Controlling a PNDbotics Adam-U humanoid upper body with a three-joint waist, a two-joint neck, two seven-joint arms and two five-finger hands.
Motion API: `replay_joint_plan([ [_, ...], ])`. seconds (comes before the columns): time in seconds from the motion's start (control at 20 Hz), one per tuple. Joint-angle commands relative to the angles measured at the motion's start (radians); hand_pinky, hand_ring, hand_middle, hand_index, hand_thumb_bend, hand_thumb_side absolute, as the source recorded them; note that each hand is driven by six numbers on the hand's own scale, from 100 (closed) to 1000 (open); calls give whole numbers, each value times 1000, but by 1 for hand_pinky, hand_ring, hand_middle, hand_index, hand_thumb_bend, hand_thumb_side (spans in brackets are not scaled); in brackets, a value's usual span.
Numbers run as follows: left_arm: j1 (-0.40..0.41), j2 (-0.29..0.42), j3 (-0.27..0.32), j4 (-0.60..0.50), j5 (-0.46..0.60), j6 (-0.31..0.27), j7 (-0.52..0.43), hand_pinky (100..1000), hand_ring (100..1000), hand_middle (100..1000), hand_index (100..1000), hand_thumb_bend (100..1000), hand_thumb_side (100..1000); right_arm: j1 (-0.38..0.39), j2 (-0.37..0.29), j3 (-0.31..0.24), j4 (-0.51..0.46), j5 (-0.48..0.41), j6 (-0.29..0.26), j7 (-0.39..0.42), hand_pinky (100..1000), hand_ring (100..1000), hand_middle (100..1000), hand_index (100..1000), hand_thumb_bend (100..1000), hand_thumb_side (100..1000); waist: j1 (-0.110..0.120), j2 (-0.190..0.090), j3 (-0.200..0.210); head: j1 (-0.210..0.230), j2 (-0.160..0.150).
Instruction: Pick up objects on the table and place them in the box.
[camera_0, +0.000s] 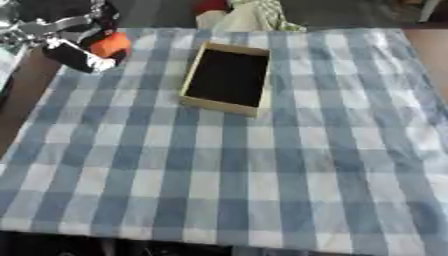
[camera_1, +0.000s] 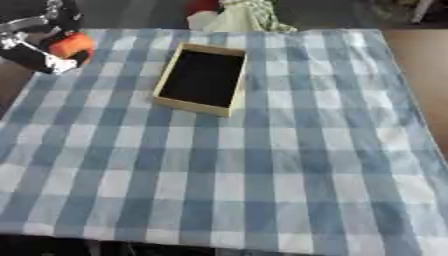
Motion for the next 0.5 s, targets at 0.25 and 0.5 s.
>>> replay_joint_plan([
  [0.25,-89,-78,8,42,-9,-4,-22,261,488,372,144,100,251,-19,-20,0,-21,-10,-4,9,751,759,685,770,100,625,0,-5,-13,17,7],
  [0.5,-132,-163,13,91,-45,-5,-12,252,482,367,143,100,247,-31,-18,6,-21,-17,-9,16,751,759,685,770,100,625,-3,4,-29,25,-3],
])
